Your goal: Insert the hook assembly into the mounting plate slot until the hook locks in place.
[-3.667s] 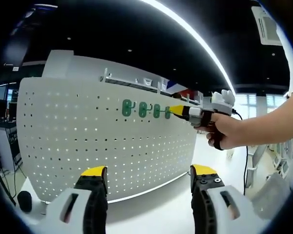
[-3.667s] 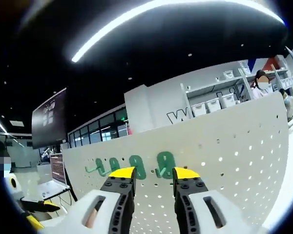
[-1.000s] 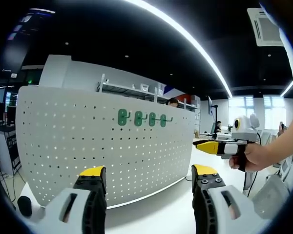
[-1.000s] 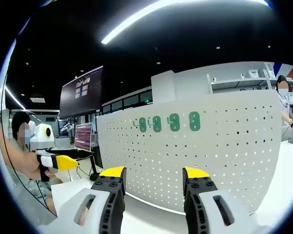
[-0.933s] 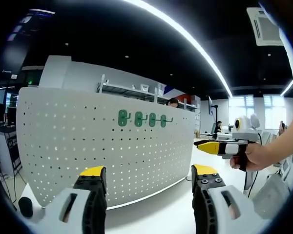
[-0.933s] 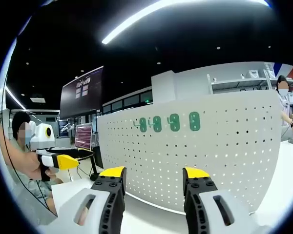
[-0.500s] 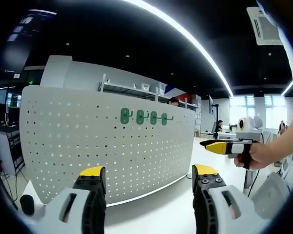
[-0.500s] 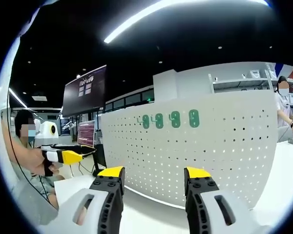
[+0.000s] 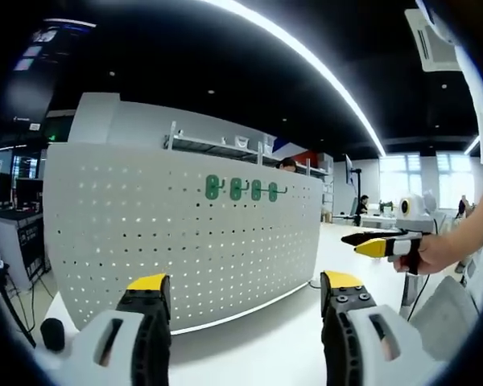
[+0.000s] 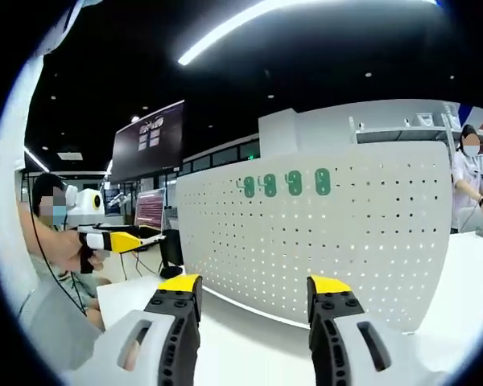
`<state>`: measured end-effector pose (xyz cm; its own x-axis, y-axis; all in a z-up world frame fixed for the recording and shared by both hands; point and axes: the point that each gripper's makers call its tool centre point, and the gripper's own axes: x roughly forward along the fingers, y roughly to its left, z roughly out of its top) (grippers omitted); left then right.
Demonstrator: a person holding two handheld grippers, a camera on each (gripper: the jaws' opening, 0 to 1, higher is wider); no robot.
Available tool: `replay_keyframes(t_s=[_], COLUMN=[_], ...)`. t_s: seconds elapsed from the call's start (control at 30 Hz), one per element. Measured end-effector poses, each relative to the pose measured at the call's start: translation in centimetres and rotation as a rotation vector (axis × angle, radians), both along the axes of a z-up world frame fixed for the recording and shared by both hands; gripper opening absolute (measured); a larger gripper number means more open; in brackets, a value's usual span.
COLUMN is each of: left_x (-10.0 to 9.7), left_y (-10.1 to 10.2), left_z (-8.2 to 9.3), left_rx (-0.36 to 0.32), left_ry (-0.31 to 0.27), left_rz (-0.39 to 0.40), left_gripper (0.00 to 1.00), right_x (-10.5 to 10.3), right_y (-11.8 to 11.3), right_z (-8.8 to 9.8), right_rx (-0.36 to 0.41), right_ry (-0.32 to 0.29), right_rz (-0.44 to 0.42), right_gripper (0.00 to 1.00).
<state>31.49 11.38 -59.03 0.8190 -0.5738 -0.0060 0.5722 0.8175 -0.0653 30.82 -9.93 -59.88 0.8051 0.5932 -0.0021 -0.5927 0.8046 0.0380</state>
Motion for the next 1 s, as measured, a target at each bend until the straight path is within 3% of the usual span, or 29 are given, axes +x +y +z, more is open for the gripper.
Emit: replay_keyframes(t_s=[0.13,0.6,1.0], left_x=[-0.5,-2.1,-3.0], left_y=[0.4,2.3,3.4], left_z=[-0.1,-1.1,-1.5], left_rx=[-0.013,0.051,0.039], left_ry=[-0.003,0.011,0.023], left_rz=[0.0,0.023,0.048], left_gripper=[0.81,0.86,0.88], right_x=[-0.7,-2.4,-3.4], right_y=[0.0,-1.8,-3.3], right_z=[-0.5,-2.1,-2.4], right_rx=[0.0,-0.029,-0.027], right_ry=[0.009,0.049,0.059], right_rz=[0.008,-0.008,-0.037], right_gripper=[0.52,0.53,0.55])
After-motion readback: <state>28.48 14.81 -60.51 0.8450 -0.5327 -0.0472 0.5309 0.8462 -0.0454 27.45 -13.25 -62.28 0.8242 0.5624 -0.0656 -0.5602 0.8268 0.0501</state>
